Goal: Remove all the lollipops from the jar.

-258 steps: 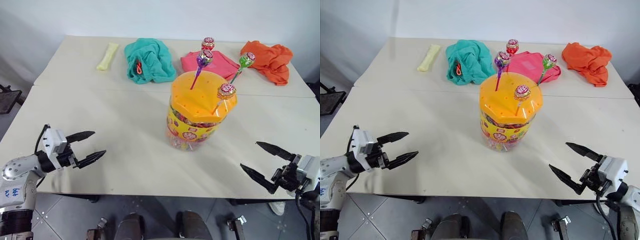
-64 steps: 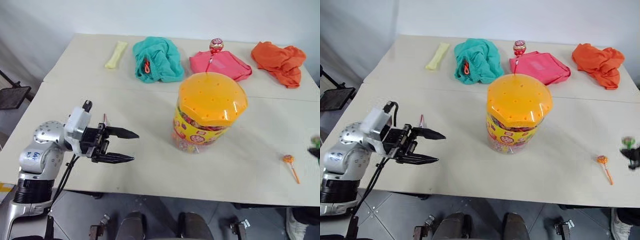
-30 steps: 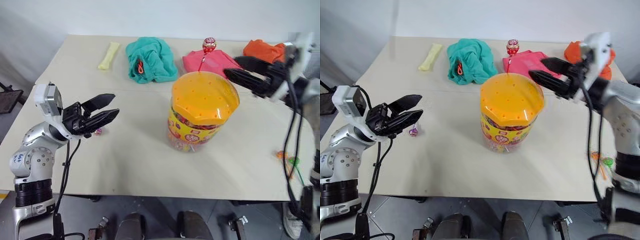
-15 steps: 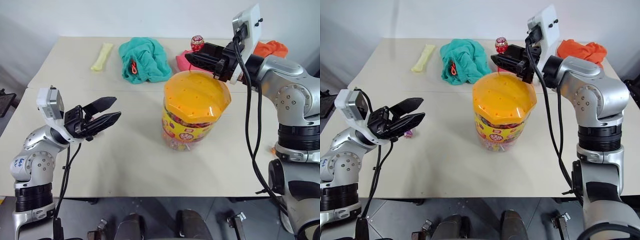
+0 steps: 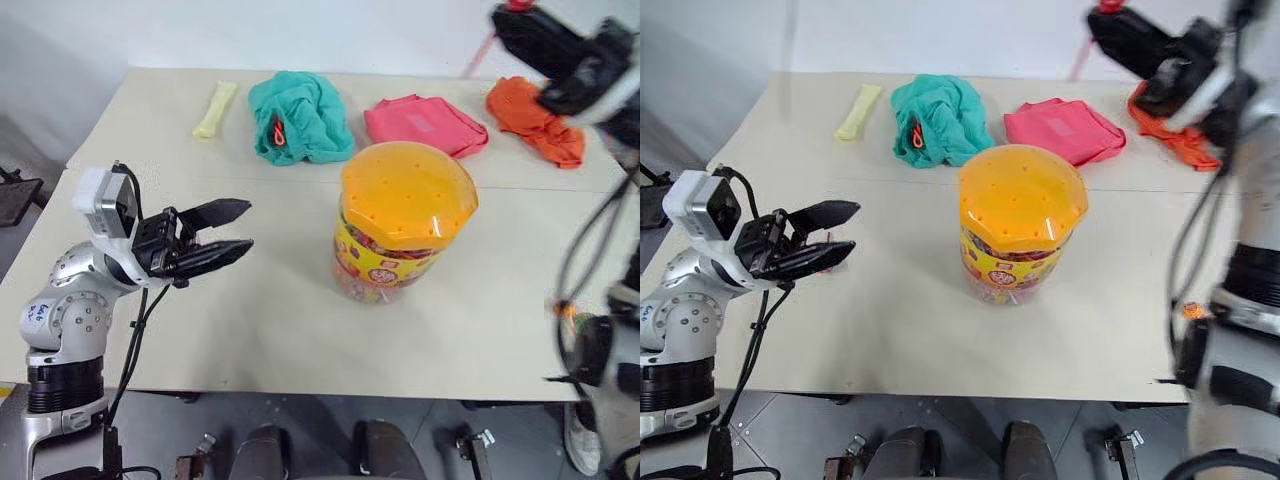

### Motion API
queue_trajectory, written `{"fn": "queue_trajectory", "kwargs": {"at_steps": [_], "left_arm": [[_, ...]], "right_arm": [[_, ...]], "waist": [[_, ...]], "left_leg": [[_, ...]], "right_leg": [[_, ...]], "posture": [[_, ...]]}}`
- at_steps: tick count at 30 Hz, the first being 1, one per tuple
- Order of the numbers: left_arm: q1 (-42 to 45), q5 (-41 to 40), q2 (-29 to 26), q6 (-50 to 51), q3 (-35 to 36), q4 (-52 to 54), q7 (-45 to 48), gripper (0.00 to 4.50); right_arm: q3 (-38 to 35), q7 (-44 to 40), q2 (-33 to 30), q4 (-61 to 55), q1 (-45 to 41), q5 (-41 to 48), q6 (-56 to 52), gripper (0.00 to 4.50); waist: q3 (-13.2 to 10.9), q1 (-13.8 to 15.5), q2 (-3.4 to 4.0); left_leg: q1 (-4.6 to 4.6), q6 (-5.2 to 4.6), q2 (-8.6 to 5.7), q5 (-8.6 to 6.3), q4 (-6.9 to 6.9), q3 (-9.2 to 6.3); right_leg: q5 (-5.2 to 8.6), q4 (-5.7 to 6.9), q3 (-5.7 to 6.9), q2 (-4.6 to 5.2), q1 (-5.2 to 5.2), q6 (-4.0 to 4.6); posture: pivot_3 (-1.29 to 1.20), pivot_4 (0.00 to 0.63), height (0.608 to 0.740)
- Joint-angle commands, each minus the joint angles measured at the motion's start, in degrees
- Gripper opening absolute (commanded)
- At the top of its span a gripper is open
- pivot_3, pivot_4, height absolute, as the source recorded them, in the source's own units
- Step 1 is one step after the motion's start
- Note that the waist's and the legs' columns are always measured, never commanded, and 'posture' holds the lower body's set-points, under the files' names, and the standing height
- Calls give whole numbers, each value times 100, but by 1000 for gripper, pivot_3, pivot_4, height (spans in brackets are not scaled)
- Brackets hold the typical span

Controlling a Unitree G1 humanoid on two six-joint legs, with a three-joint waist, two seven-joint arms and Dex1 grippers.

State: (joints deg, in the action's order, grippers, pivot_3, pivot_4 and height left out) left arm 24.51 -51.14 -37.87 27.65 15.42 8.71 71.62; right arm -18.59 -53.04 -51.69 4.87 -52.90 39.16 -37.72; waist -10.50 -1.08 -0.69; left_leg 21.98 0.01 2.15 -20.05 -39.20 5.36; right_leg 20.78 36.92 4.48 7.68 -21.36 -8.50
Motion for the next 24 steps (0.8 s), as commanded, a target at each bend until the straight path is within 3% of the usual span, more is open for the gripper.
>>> {"fn": "queue_trajectory", "kwargs": {"at_steps": [1,5,8,12,17,24], "left_arm": [[28,256,-189,-260,-278,196,544,2975],[26,675,-191,-603,-688,15,912,2975],[75,1083,-185,-842,-937,-352,995,2975],[96,1389,-201,-1022,-1078,-569,1020,2975],[156,1684,-188,-1136,-1155,-652,815,2975],[187,1744,-198,-1096,-997,-694,465,2975]], "right_arm": [[-211,-402,-1078,180,920,-555,-233,9],[-832,-552,-1816,588,2933,-1322,229,9],[-1258,-391,-1717,405,4434,-1886,638,9],[-1353,-134,-1335,150,5463,-2234,960,9],[-1240,131,-872,91,5814,-2343,1265,9],[-1572,-18,-669,152,5741,-2036,1681,1968]], "waist": [[1,15,-1],[1,88,0],[2,104,2],[4,49,4],[4,89,4],[4,110,5]], "left_leg": [[1,0,1,0,0,1],[18,-2,-5,1,-4,22],[14,-1,0,11,-5,34],[6,-2,0,19,-5,53],[5,-3,0,21,-7,39],[8,-3,-2,21,-10,11]], "right_leg": [[0,0,0,-1,-1,0],[0,-17,-2,2,-16,0],[0,-15,-3,-2,-15,0],[1,-17,-24,-2,-17,1],[1,-14,-25,-1,-16,1],[0,-13,-19,2,-14,0]], "posture": [[0,150,740],[0,150,740],[0,150,740],[0,150,740],[0,150,740],[0,150,740]]}}
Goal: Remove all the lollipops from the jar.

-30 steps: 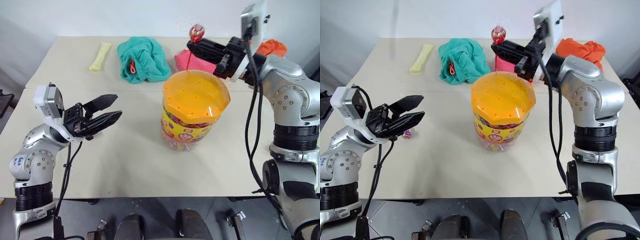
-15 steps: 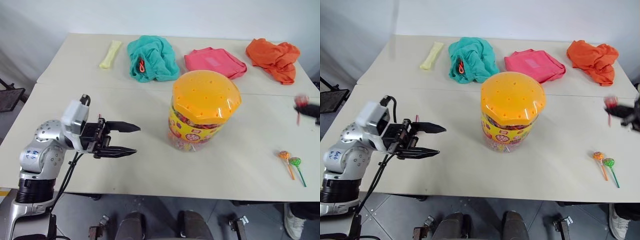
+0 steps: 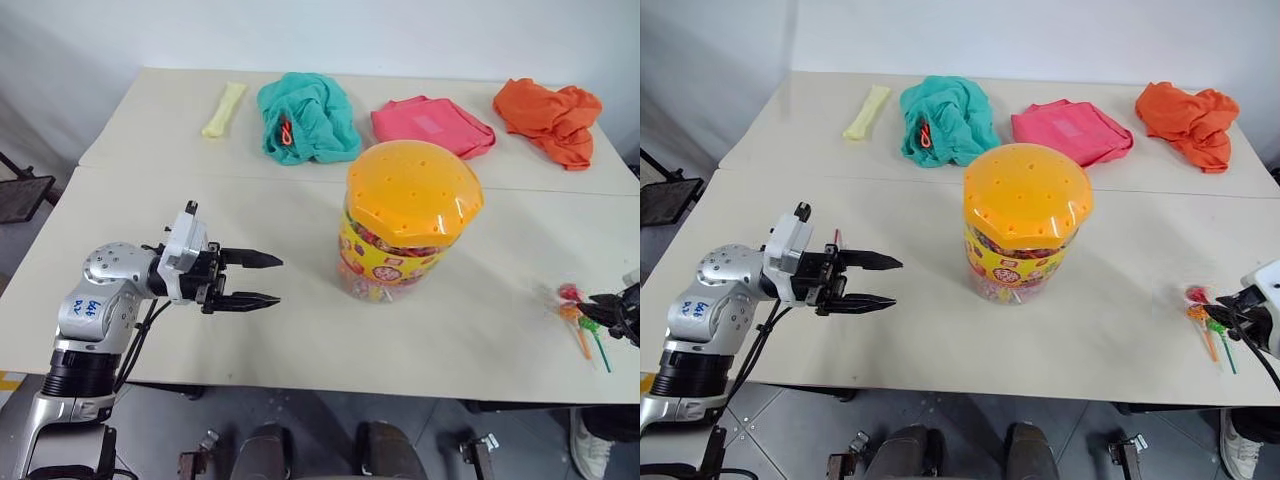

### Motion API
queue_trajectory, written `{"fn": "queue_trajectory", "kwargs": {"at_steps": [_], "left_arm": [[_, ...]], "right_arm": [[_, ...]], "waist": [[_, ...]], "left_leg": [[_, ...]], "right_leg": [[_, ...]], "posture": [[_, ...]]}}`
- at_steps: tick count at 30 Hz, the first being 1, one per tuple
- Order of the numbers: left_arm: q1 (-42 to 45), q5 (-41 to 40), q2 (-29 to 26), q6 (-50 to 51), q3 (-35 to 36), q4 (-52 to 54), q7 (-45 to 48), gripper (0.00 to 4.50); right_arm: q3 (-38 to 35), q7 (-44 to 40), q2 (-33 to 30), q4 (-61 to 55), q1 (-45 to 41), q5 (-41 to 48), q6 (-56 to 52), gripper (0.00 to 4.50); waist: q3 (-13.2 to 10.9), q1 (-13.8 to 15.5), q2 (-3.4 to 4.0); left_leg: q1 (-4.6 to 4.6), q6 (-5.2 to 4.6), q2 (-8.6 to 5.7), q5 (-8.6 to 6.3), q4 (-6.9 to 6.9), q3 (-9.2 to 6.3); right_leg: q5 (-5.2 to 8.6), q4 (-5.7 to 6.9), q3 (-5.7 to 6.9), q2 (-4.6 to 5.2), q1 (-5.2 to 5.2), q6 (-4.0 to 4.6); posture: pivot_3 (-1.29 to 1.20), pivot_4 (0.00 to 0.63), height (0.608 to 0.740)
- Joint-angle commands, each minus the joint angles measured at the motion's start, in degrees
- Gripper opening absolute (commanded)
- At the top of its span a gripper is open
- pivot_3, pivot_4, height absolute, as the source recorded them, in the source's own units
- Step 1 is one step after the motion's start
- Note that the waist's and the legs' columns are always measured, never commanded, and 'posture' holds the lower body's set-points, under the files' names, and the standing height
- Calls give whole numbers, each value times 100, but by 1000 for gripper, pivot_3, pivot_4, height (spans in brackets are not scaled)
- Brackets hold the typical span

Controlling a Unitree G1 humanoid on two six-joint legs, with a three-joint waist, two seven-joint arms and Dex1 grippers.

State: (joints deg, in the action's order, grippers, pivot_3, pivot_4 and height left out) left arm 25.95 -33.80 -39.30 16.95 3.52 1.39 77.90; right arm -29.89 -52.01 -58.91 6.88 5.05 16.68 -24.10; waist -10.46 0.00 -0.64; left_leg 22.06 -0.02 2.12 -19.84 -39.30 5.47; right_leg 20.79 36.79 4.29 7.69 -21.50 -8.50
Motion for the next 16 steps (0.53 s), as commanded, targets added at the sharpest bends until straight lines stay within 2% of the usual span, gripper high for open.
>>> {"fn": "queue_trajectory", "kwargs": {"at_steps": [1,4,7,11,16], "left_arm": [[31,-34,-66,11,277,-12,-232,2975],[-72,42,-124,-44,448,-156,-435,2975],[-295,291,-225,-259,594,-302,-622,2975],[-771,520,-335,-524,868,-446,-913,2975],[-1521,522,-187,-705,1202,19,-1349,2975]], "right_arm": [[-636,-385,162,-187,-61,493,530,2313],[-1120,-1256,512,-716,-41,1405,1015,3379],[-1233,-1543,769,-1319,-50,1984,1048,4412],[-651,-1842,895,-2649,294,2412,836,4465],[179,-1781,1360,-3094,473,1897,1510,4465]], "waist": [[0,2,0],[0,4,0],[0,-24,0],[0,-16,0],[2,14,-13]], "left_leg": [[1,0,0,0,0,-1],[2,0,0,0,1,-4],[-1,0,2,0,1,-14],[-5,0,5,0,1,-19],[-1,0,2,-2,-7,-29]], "right_leg": [[0,0,3,0,0,0],[0,2,9,-1,1,0],[0,5,11,-2,2,0],[0,9,9,-2,2,0],[-2,10,10,6,7,-3]], "posture": [[0,150,740],[0,150,740],[0,150,740],[0,150,740],[0,150,740]]}}
